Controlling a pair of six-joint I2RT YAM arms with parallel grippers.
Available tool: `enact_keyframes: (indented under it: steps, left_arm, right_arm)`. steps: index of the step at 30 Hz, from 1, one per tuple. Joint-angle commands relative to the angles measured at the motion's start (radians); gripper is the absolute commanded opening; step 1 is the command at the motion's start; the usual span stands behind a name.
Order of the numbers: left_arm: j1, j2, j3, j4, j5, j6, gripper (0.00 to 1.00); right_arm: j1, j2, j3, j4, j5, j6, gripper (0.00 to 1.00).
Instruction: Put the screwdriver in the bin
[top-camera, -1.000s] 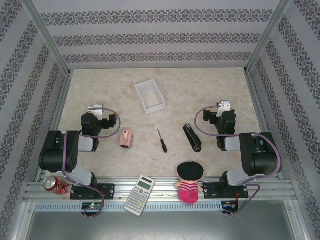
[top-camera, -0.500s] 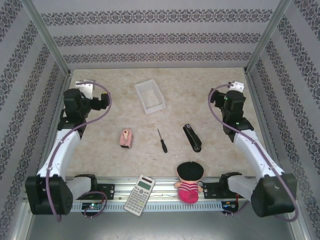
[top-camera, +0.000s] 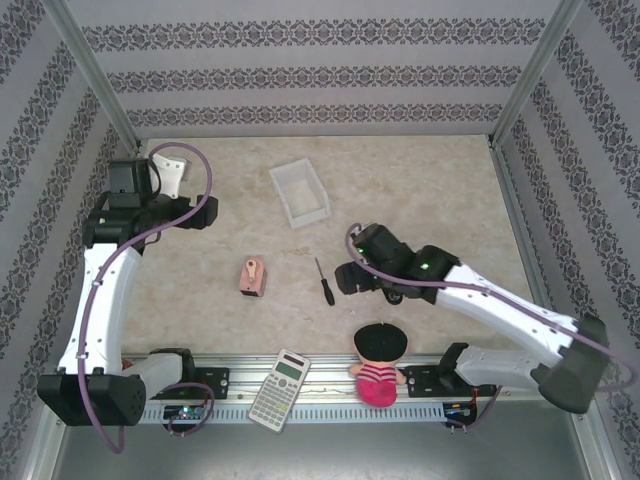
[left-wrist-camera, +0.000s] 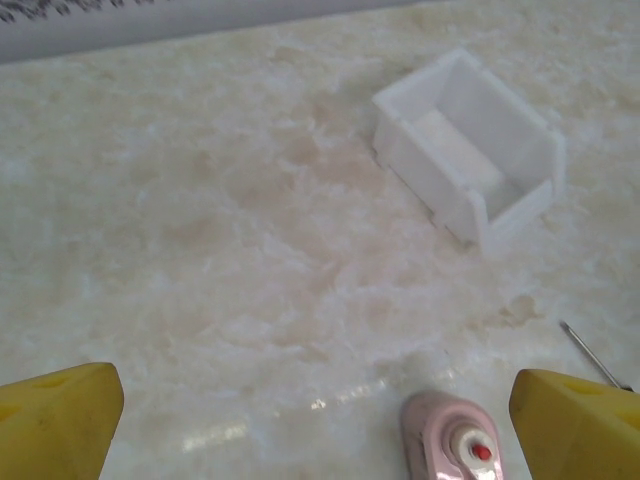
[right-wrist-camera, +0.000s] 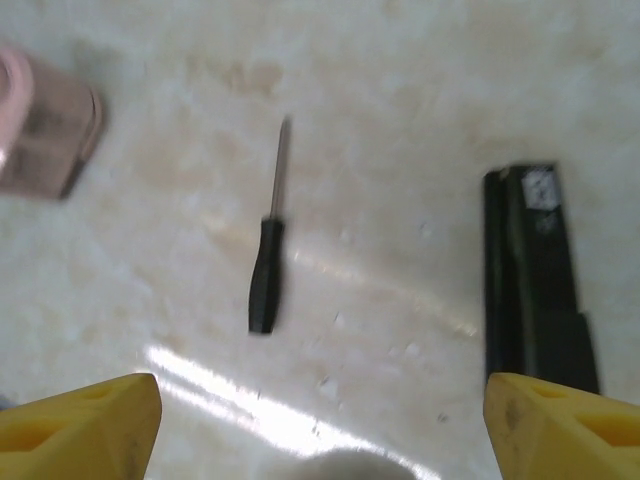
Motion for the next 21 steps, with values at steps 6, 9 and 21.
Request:
enact_keyframes:
  steps: [6, 9, 21]
  left_arm:
    - [-0.012, -0.014, -0.006, -0.148, 0.040, 0.043, 0.99]
    - [-0.013, -0.030, -0.022, -0.155, 0.033, 0.054, 0.99]
    - [-0.013, -0.057, -0.033, -0.147, 0.048, 0.027, 0.99]
  right_arm:
    - [0.046, 0.246, 0.045, 0.004, -0.171, 0.044, 0.77]
    - [0.061, 0.337, 0.085, 0.010, -0.178, 0.035, 0.74]
    - [0.072, 0.541, 0.137, 0.075, -0.090, 0.049, 0.64]
